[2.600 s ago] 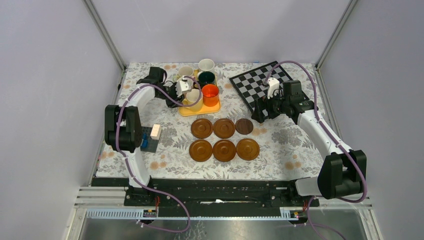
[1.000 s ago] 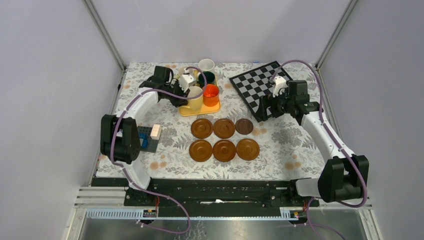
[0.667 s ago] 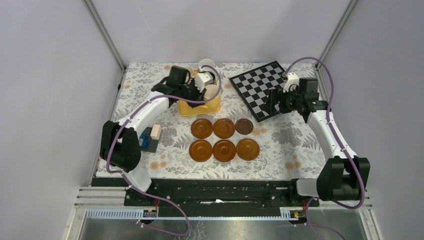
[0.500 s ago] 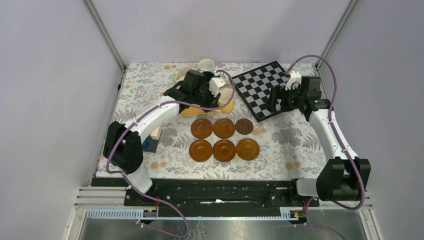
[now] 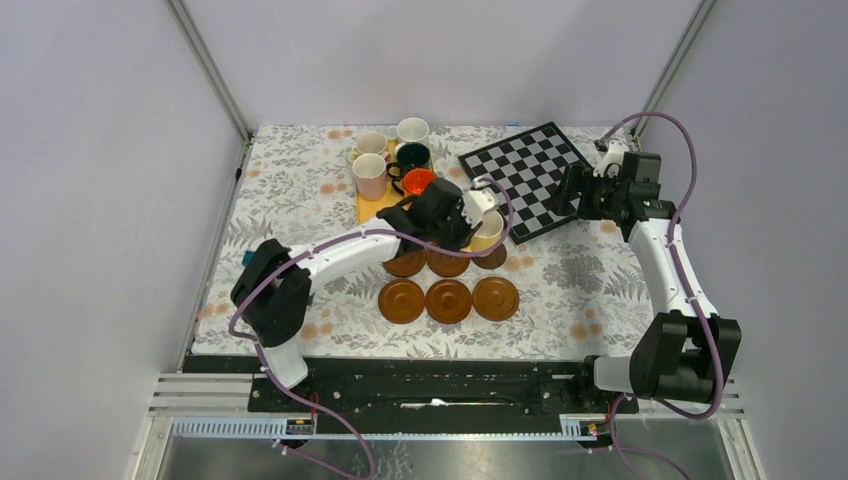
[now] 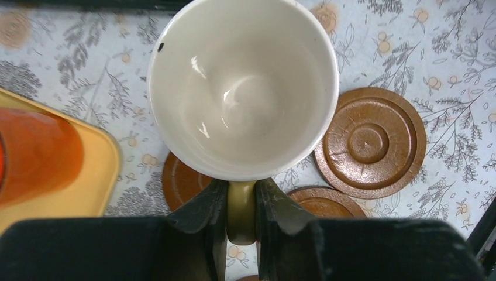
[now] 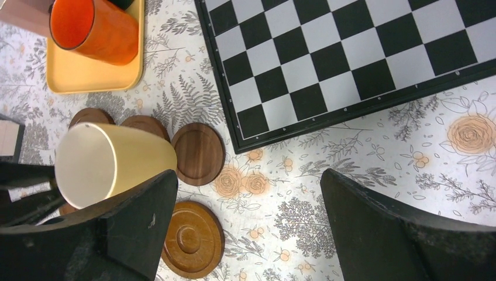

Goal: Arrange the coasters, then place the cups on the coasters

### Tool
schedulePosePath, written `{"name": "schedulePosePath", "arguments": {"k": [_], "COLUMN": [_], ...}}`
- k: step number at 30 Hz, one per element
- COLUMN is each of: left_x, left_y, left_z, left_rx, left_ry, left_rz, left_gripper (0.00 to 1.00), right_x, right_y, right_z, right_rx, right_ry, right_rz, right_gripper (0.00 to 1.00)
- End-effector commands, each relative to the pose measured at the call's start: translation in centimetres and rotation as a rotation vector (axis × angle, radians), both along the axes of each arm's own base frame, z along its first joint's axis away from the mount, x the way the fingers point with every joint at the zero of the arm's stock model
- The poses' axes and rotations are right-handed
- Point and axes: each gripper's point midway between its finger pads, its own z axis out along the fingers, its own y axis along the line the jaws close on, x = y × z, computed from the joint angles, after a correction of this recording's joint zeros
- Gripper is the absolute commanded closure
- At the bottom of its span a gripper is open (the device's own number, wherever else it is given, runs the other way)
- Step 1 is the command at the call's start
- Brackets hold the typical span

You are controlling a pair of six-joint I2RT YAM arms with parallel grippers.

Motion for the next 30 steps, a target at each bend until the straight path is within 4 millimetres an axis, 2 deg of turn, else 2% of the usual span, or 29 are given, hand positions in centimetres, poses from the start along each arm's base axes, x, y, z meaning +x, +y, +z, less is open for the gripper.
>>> {"name": "schedulePosePath", "arguments": {"k": [1, 7, 11, 14, 28, 30], "left_x": [1.8, 1.9, 2.9, 2.9, 2.1, 2.0], "left_y": [-2.5, -4.2, -4.6, -5.0, -5.2, -5.1], "left_z": [3.3, 2.1, 1.9, 1.5, -0.9, -1.3], "left_rx": [-0.125, -0.136, -0.126, -0.124, -0.095, -0.086], "left_ry": [-0.123, -0.104, -0.113, -0.096, -0.056, -0.05], "left_rz": [0.064, 0.02, 0.041, 0.031, 0.023, 0.024], "left_gripper": [1.0, 1.0, 1.0, 1.0, 1.0, 0.94], "right_x": [0.8, 0.7, 0.6, 0.6, 0.5, 0.5], "right_y": [-0.9, -0.8, -0.8, -0.7, -0.6, -0.5], "right_z": [0.2, 0.3, 0.4, 0.4, 0.3, 0.4], "right_rx": [0.009, 0.002, 0.0, 0.003, 0.001, 0.002], "right_ry": [-0.024, -0.035, -0.045, -0.046, -0.05, -0.054], "right_rz": [-0.051, -0.041, -0.036, -0.031, -0.016, -0.016], "right_gripper": [0.0, 0.01, 0.0, 0.0, 0.0, 0.01]}}
